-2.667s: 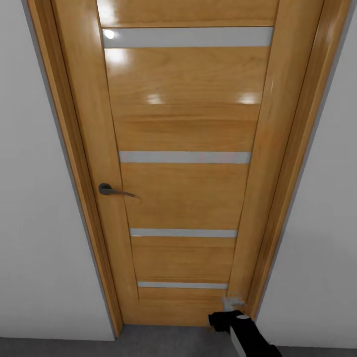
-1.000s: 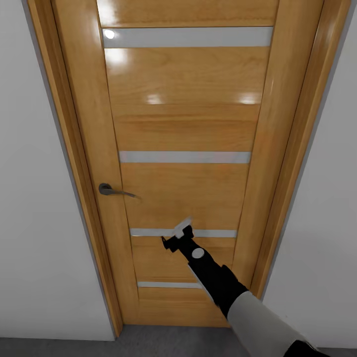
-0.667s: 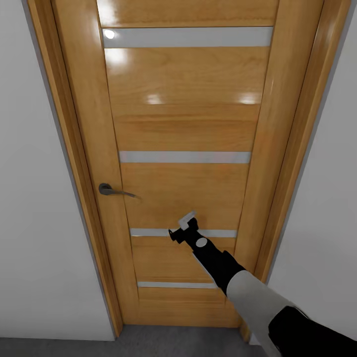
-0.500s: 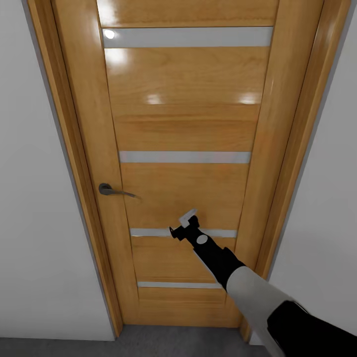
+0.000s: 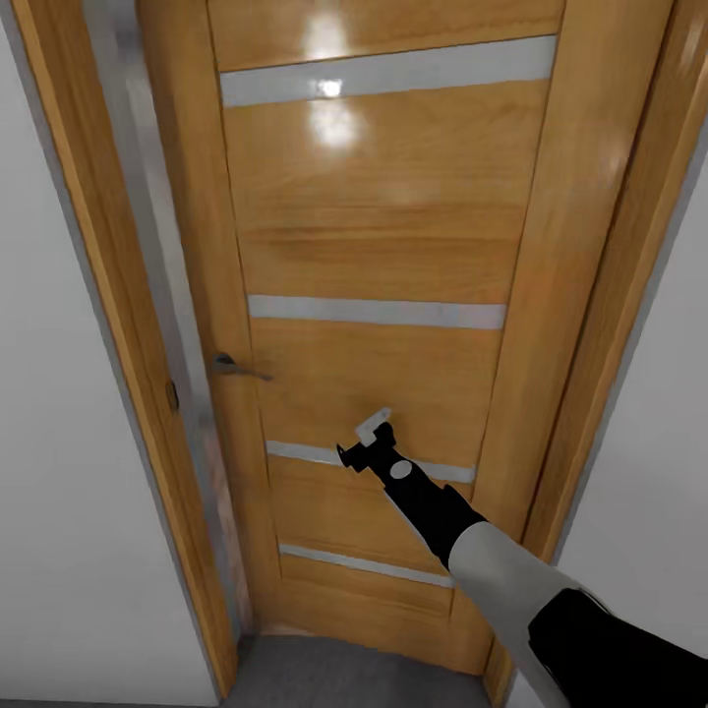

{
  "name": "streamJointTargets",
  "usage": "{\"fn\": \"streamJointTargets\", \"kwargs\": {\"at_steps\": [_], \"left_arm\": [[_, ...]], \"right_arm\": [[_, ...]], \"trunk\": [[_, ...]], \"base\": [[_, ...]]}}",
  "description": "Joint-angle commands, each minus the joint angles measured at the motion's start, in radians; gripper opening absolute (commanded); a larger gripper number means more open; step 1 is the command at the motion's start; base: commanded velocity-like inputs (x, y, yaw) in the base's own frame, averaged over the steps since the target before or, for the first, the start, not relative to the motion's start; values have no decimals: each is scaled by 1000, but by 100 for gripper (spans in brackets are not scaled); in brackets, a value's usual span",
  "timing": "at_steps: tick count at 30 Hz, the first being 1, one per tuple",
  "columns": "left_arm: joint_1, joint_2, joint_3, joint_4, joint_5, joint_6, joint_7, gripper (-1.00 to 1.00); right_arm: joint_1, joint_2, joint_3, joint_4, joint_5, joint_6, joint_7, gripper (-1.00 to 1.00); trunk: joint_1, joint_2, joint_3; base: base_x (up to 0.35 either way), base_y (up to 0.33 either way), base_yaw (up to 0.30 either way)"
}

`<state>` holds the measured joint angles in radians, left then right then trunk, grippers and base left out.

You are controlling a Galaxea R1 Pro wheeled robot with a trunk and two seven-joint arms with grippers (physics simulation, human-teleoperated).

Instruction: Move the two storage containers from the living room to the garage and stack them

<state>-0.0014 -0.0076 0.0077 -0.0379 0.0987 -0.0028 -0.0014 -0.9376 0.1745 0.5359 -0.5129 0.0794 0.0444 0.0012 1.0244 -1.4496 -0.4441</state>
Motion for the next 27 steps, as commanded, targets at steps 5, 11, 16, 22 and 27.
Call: {"fn": "streamJointTargets", "kwargs": {"at_steps": [5, 11, 16, 22, 27], "left_arm": [[0, 0, 0, 0, 10, 0, 0, 100], [0, 0, 0, 0, 10, 0, 0, 100], [0, 0, 0, 0, 10, 0, 0, 100], [0, -1, 0, 0, 10, 0, 0, 100], [0, -2, 0, 0, 10, -1, 0, 100]], "right_arm": [[-1, 0, 2, -3, 13, 6, -3, 100], [-1, 0, 4, -3, 13, 15, -7, 100], [-1, 0, 4, -2, 13, 17, -19, 100], [-11, 0, 4, 5, 13, 21, -41, 100], [-93, 0, 2, 123, 7, 14, -76, 100]], "trunk": [[1, 0, -1], [1, 0, -1], [1, 0, -1], [1, 0, -1], [1, 0, -1]], "base": [[319, 0, 0], [309, 0, 0], [303, 0, 0], [302, 0, 0], [294, 0, 0]]}}
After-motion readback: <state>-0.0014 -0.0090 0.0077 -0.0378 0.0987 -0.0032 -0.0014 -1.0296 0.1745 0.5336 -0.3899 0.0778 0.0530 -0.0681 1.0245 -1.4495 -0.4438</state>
